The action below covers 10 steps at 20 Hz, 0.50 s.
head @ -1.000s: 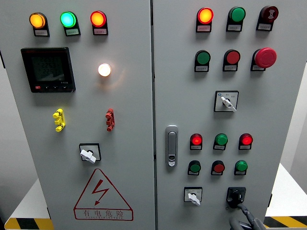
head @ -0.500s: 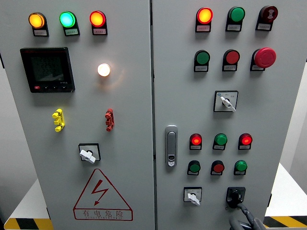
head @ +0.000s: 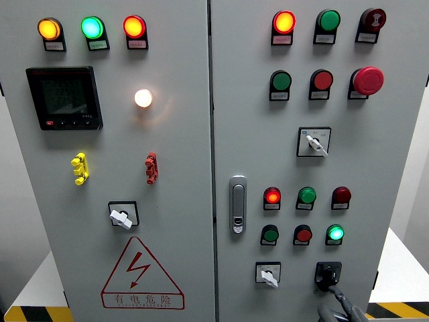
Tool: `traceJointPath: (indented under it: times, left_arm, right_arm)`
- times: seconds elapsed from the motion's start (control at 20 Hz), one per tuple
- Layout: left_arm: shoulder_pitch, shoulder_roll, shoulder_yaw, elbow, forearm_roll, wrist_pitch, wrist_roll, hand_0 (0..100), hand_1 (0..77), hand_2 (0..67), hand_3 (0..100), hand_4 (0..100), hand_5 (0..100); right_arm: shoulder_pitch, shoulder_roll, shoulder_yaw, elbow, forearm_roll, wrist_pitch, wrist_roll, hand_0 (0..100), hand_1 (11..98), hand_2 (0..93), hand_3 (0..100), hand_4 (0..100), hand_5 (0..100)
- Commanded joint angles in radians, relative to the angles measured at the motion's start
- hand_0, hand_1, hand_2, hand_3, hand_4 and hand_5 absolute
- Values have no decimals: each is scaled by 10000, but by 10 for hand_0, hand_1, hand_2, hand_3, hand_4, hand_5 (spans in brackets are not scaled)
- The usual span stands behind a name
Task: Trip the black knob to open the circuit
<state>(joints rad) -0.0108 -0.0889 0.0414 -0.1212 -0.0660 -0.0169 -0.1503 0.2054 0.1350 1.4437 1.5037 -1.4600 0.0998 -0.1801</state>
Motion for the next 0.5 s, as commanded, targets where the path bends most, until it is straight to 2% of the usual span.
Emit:
traceJointPath:
  times: [0.0,0.25,0.45]
  left_arm:
    - [0,0,0,0,0,0,0,0,30,129,214,67,16]
    - [0,0,0,0,0,0,0,0,33,129,214,67,16]
    - [0,0,0,0,0,0,0,0,32,129,214,67,16]
  right_arm:
    - [2,0,-3,-4,-3,-16,21,758,422,25,844,947,1000]
    - [-14,0,-3,-5,-3,-16,37,758,422,25,844,946,1000]
    - [-29,-31,59,-20,-3,-31,37,758,421,25,844,945,1000]
